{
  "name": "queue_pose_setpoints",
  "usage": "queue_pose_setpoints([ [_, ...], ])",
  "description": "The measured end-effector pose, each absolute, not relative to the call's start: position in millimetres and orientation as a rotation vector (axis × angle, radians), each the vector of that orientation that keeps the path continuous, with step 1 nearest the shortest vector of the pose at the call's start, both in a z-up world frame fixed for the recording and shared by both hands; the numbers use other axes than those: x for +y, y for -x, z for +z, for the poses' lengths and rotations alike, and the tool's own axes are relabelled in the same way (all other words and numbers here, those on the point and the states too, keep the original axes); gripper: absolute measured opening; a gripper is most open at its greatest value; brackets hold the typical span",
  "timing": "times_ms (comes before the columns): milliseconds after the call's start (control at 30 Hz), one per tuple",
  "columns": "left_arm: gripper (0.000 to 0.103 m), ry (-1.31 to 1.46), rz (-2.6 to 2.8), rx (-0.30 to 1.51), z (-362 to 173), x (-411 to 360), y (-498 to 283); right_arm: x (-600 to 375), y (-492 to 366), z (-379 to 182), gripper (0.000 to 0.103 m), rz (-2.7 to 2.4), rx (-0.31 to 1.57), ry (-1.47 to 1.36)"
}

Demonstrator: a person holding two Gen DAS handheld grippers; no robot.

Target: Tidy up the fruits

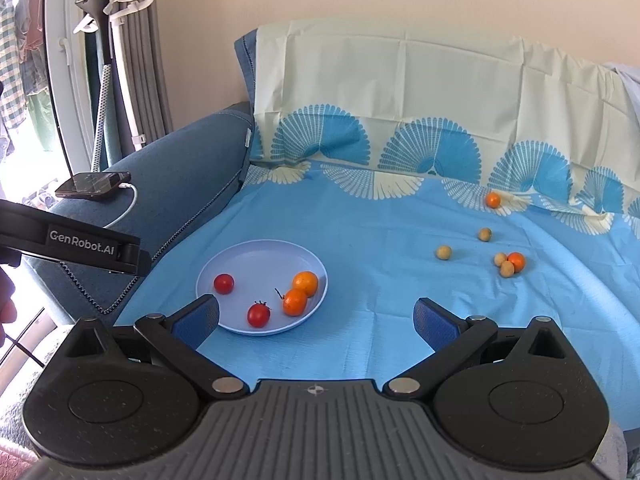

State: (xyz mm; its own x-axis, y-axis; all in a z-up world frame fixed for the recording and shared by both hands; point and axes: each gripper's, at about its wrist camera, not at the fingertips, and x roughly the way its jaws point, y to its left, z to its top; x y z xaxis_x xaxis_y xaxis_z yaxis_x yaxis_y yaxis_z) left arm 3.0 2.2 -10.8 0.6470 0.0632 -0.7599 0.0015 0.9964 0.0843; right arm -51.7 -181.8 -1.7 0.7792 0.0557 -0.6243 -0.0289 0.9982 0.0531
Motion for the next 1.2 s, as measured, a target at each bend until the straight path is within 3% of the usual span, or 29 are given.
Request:
queue_pose_setpoints([
  [633, 0.103, -0.13, -0.058, 0.905, -25, -65, -45, -244, 28, -29, 0.102, -0.113, 0.692, -0.112],
  [1200, 0.103, -0.222, -0.297, 0.989, -113, -245, -195, -410, -56, -111, 0.102, -0.496, 0.674, -0.183],
])
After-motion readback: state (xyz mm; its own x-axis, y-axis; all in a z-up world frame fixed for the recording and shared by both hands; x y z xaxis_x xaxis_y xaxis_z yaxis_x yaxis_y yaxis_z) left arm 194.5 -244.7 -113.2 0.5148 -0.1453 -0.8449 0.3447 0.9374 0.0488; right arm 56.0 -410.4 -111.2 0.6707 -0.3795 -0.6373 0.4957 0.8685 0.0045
